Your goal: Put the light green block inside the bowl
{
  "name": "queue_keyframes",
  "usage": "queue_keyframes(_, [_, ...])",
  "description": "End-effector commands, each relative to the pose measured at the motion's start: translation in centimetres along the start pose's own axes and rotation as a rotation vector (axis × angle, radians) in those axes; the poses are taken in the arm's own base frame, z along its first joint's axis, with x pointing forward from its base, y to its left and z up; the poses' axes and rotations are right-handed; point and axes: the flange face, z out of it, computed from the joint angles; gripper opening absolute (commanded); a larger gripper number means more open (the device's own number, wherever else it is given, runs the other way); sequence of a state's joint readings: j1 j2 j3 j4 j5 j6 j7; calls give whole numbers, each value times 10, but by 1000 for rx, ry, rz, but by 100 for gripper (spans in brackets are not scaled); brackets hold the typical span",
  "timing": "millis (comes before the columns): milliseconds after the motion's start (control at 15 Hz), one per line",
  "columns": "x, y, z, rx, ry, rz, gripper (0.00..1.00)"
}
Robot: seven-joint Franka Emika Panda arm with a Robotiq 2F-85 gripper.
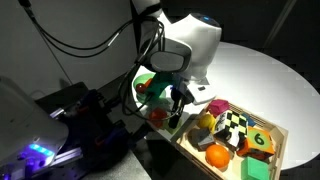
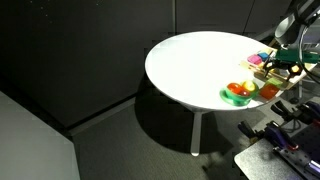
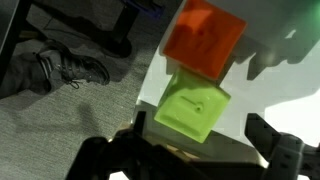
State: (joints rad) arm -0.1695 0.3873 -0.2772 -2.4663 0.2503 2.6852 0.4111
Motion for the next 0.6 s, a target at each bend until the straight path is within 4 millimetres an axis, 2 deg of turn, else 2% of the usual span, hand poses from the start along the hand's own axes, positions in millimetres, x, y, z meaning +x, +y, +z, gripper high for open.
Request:
queue_keyframes(0, [-3,2,-6,38,7,56,100])
queue_keyframes(533, [0,3,4,20,8,98,100])
